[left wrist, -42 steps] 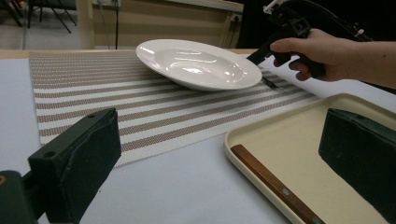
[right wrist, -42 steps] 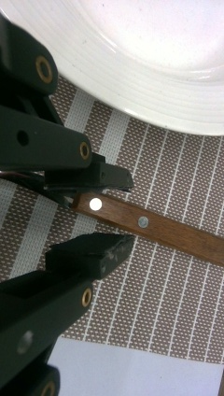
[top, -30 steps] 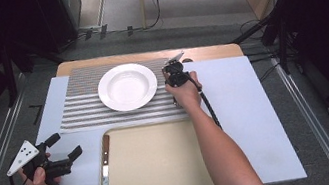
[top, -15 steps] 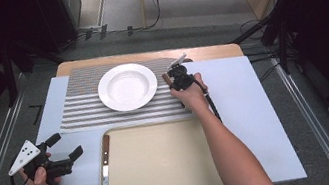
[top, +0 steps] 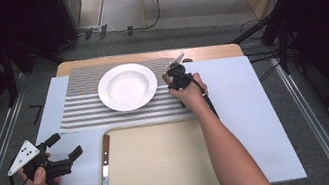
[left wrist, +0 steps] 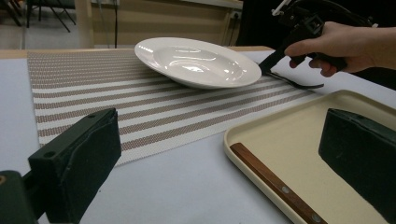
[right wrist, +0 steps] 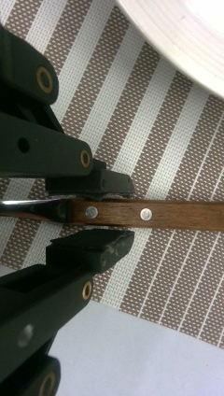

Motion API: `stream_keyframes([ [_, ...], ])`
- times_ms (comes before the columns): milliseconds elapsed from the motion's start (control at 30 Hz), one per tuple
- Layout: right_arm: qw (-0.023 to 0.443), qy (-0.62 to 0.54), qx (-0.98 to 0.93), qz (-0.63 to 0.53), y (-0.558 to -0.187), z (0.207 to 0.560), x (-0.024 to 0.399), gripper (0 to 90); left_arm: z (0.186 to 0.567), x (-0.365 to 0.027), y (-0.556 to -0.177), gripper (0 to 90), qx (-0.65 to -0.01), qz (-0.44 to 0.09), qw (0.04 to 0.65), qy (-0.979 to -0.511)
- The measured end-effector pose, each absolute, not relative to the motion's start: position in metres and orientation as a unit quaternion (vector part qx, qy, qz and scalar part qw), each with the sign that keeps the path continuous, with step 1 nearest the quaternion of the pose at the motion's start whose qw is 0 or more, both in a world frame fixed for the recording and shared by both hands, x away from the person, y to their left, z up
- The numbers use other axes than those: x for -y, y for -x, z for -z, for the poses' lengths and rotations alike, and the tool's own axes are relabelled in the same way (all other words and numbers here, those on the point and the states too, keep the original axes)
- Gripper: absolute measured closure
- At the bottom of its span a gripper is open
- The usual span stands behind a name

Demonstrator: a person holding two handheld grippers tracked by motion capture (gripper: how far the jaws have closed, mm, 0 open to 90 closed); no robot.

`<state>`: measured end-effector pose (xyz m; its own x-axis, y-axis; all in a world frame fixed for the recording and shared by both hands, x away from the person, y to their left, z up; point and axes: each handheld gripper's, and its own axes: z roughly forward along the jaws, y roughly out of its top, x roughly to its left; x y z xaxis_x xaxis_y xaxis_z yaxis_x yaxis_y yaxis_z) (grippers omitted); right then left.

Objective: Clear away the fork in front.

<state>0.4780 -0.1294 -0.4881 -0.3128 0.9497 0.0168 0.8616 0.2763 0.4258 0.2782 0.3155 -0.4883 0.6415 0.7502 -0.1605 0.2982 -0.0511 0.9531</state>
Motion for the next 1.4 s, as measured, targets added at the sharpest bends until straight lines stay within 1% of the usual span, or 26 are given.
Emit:
stream_keyframes([
  [67,0.120,-0.570,-0.793,-0.176,-0.479,0.488,0.129,70.5,0.488,-0.315,-0.278,0.0,-0.376,-0.196,0.576,-0.699],
  [200,0.109,-0.572,-0.793,-0.177,-0.482,0.487,0.131,75.4,0.488,-0.314,-0.279,0.0,-0.375,-0.196,0.574,-0.701],
  [300,0.102,-0.574,-0.793,-0.178,-0.483,0.486,0.132,75.6,0.488,-0.314,-0.279,0.0,-0.375,-0.196,0.573,-0.701],
  [633,0.113,-0.570,-0.792,-0.187,-0.479,0.487,0.133,76.2,0.488,-0.316,-0.278,0.0,-0.376,-0.195,0.577,-0.699],
  [833,0.107,-0.573,-0.781,-0.225,-0.473,0.487,0.143,76.3,0.488,-0.317,-0.279,0.0,-0.377,-0.194,0.579,-0.696],
  [1200,0.127,-0.556,-0.767,-0.294,-0.455,0.475,0.160,76.3,0.487,-0.317,-0.280,0.0,-0.381,-0.200,0.577,-0.695],
  [1333,0.125,-0.549,-0.778,-0.279,-0.453,0.477,0.160,76.2,0.487,-0.316,-0.280,0.0,-0.381,-0.201,0.574,-0.696],
  [1400,0.106,-0.548,-0.783,-0.274,-0.456,0.480,0.160,76.1,0.487,-0.316,-0.280,0.0,-0.381,-0.201,0.572,-0.698],
])
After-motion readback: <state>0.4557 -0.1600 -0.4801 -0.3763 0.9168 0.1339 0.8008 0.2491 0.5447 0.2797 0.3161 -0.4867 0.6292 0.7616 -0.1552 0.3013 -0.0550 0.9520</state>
